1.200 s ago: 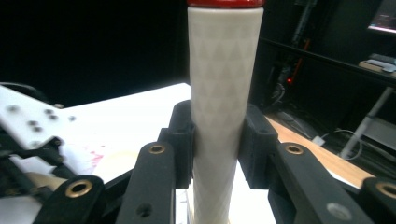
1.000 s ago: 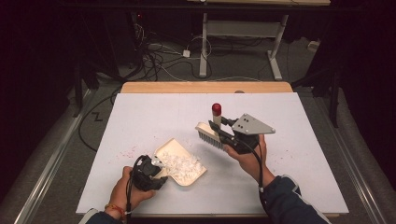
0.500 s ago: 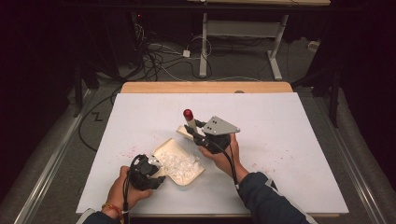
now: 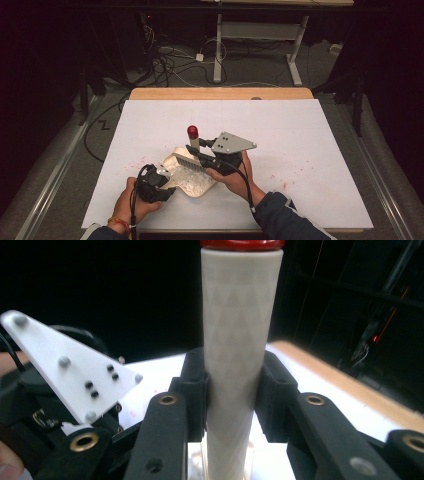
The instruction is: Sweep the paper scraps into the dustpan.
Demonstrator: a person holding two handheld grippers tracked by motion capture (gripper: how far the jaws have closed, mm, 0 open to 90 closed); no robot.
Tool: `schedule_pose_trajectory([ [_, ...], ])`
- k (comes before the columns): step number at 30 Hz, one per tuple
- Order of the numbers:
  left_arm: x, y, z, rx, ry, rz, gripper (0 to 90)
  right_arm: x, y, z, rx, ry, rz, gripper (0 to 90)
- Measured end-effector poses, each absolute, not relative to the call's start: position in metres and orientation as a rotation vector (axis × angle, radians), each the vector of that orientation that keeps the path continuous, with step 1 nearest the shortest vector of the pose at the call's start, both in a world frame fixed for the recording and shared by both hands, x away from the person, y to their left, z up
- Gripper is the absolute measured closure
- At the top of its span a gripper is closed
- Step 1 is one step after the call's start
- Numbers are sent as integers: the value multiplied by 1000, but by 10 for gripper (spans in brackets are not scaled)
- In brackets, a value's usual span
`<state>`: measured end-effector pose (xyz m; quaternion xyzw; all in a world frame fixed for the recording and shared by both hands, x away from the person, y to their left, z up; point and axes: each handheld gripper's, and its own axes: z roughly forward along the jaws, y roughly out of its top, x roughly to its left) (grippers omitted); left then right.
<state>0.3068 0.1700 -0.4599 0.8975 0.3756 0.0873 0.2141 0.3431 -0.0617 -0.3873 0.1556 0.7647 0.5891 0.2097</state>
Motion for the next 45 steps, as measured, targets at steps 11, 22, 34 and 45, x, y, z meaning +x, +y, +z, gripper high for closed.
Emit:
schedule_pose_trajectory([
  [11, 307, 171, -462, 2491, 1051, 234, 633, 348, -89, -367, 490, 2042, 1689, 706],
  [22, 306, 171, -462, 2497, 1052, 235, 633, 343, -130, -360, 540, 2037, 1585, 706],
  [34, 307, 168, -463, 2505, 1060, 239, 633, 334, -148, -394, 608, 2071, 1484, 706],
  [45, 306, 166, -464, 2498, 1062, 250, 632, 313, -114, -402, 486, 2111, 1557, 706],
])
